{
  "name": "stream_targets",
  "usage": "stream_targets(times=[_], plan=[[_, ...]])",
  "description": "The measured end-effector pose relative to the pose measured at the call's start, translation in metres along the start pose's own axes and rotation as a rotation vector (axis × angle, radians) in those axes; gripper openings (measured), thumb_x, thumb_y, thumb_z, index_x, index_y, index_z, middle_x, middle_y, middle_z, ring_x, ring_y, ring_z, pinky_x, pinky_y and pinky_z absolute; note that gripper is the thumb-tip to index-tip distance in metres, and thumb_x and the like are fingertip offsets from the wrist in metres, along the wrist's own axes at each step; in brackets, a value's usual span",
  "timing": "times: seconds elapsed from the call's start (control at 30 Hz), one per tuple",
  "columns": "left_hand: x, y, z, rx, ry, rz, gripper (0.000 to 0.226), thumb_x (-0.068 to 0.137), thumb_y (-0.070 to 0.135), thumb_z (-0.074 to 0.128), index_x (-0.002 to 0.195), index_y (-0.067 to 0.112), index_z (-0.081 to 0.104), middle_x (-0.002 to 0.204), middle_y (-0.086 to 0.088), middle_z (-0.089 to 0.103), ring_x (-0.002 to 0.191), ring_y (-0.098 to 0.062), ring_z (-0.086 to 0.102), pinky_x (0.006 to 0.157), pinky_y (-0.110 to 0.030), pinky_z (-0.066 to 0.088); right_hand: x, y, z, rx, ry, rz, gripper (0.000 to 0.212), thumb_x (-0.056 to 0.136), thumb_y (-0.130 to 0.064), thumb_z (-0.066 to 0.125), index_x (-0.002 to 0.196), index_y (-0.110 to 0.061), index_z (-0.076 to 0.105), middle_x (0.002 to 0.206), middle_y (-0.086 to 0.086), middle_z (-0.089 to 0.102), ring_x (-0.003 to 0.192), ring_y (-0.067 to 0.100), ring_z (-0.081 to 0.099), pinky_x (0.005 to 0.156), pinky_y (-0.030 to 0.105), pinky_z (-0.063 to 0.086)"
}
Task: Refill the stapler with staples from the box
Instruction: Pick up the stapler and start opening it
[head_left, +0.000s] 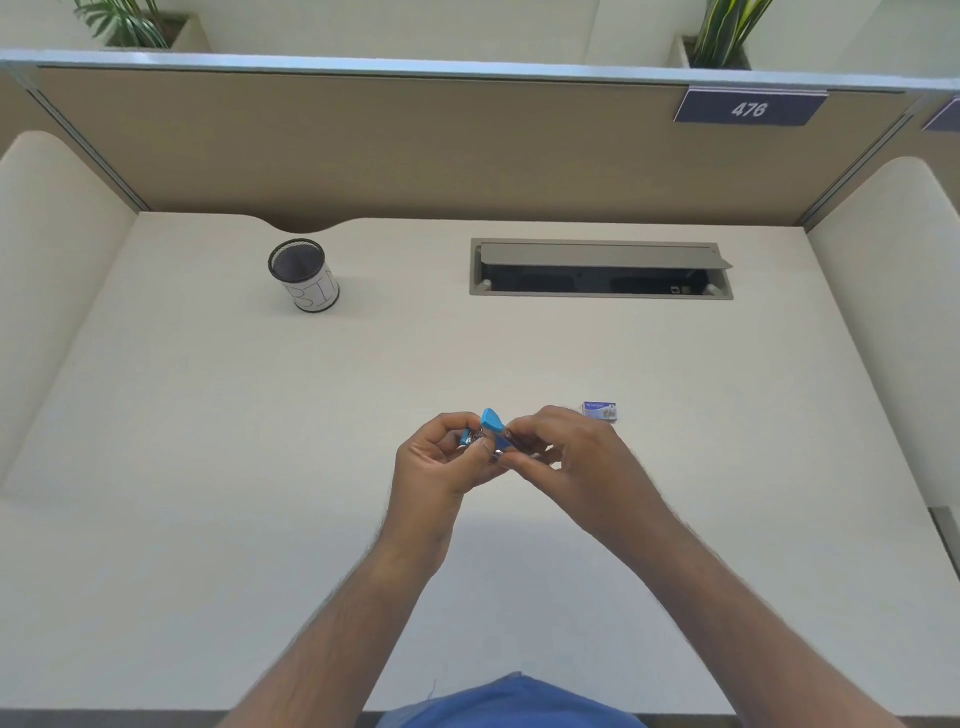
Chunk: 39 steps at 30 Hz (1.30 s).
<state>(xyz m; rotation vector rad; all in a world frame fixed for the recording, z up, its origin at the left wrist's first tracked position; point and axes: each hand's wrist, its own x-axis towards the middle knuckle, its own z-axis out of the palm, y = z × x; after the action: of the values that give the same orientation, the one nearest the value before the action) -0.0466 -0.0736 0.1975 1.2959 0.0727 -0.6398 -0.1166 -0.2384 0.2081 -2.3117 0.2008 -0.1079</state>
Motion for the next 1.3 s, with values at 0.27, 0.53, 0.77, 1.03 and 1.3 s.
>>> stream_targets(times=[0.27,0.53,0.77,1.03,1.3], plan=[[0.001,-0.010,0.004,-0.070,0.048,-0.020,0.018,0.096,-0.001,0.073,0.111,-0.007,0.069,0.104,-0.031,0.078,0.093,-0.032,0.081,0.100,-0.046,0.062,0.001,-0.003,0.002,-0.143,0.015,-0.029,0.014,0.099,-0.027,0.075,0.113,-0.023,0.077,0.096,-0.009,0.071,0.077,0.011,0.067,0.069,0.033,0.059],[0.001,-0.007,0.002,-0.145,0.035,0.001,0.021,0.098,-0.005,0.068,0.111,0.010,0.075,0.104,-0.020,0.083,0.096,-0.031,0.081,0.095,-0.039,0.063,0.002,-0.008,-0.003,-0.096,0.060,-0.046,0.020,0.099,-0.031,0.075,0.118,-0.023,0.077,0.100,-0.010,0.072,0.083,0.011,0.071,0.074,0.036,0.061],[0.002,-0.006,-0.003,-0.170,0.020,0.052,0.022,0.098,-0.007,0.066,0.114,0.007,0.074,0.112,-0.022,0.081,0.100,-0.031,0.079,0.094,-0.040,0.062,-0.005,-0.012,-0.008,0.211,0.176,0.024,0.018,0.095,-0.020,0.082,0.111,-0.014,0.077,0.102,-0.007,0.076,0.099,0.013,0.075,0.089,0.035,0.065],[0.000,-0.002,-0.005,-0.210,-0.025,0.079,0.029,0.102,-0.008,0.057,0.102,0.012,0.078,0.123,-0.017,0.079,0.110,-0.026,0.077,0.095,-0.032,0.061,-0.013,-0.009,-0.015,0.724,0.302,0.186,0.016,0.095,0.005,0.075,0.108,-0.002,0.069,0.104,0.011,0.078,0.104,0.022,0.077,0.094,0.033,0.061],[0.000,0.002,-0.010,-0.225,-0.010,0.080,0.029,0.101,-0.012,0.057,0.101,0.010,0.076,0.122,-0.019,0.080,0.114,-0.025,0.078,0.093,-0.030,0.062,-0.024,0.016,-0.017,1.000,0.335,0.360,0.029,0.088,-0.007,0.081,0.114,-0.002,0.070,0.118,0.016,0.079,0.112,0.033,0.074,0.109,0.051,0.055]])
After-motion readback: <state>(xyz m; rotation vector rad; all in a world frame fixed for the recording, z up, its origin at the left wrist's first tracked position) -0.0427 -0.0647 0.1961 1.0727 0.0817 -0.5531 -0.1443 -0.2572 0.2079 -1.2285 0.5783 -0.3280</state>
